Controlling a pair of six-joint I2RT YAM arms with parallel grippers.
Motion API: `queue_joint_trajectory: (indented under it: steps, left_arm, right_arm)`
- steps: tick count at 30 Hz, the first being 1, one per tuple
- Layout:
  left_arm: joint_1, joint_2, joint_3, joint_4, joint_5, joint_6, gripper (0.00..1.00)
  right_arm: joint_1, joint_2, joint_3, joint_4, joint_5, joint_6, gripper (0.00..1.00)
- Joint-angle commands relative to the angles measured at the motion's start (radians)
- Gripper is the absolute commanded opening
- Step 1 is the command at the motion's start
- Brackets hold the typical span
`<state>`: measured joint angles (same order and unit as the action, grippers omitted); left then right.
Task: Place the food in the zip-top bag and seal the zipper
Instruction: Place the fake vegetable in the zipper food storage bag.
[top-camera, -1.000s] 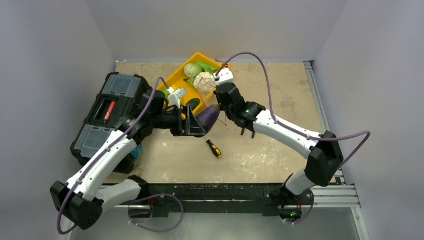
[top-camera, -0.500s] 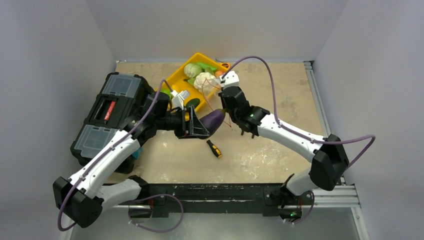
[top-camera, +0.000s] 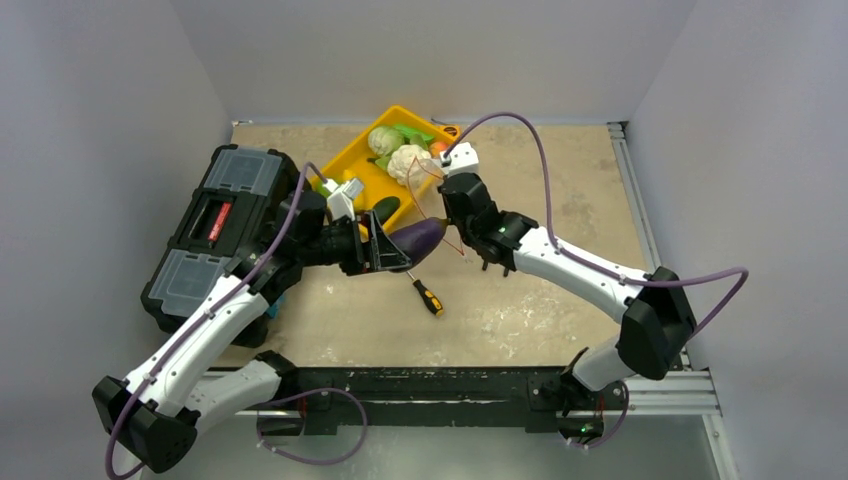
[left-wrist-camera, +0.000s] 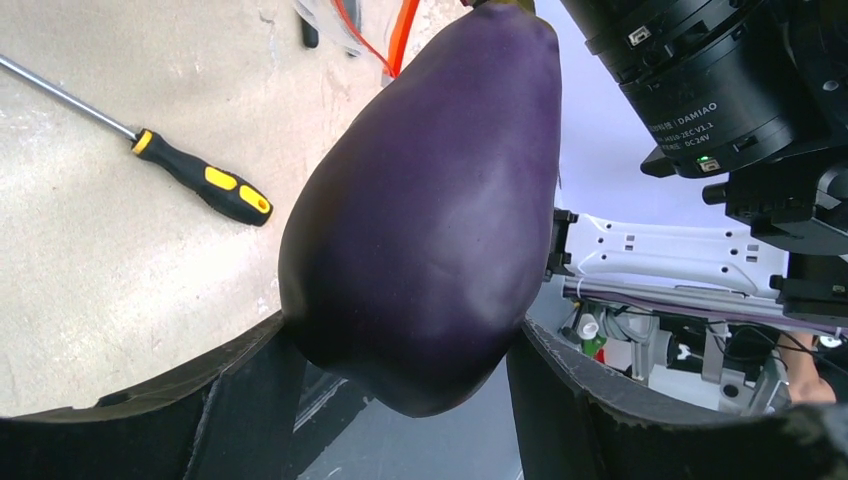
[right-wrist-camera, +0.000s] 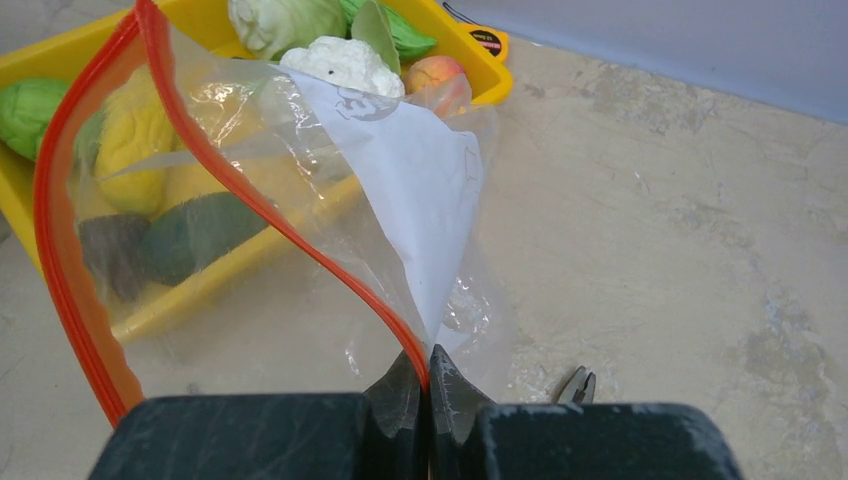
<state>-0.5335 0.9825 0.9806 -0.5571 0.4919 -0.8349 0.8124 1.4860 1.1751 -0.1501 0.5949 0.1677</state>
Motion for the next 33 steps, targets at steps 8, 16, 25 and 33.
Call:
queue_joint_trajectory:
  steps: [8, 16, 25, 33]
  left_arm:
    - [0.016, -0.021, -0.017, 0.049, -0.151, 0.011, 0.00]
    - [0.015, -0.051, -0.036, 0.043, -0.170, 0.029, 0.00]
    - [0.015, -0.020, -0.006, 0.053, -0.169, 0.020, 0.00]
    - [0.012, 0.108, 0.063, 0.065, -0.147, -0.080, 0.00]
  right_arm:
    - [0.009, 0.006, 0.064, -0.012, -0.022, 0.039, 0.00]
    - [-0.035, 0.023, 0.082, -0.077, 0.086, 0.050, 0.00]
    - [-0.029, -0.008, 0.050, -0.034, -0.055, 0.026, 0.00]
    - [0.003, -0.042, 0.015, -0.001, -0.157, 0.053, 0.00]
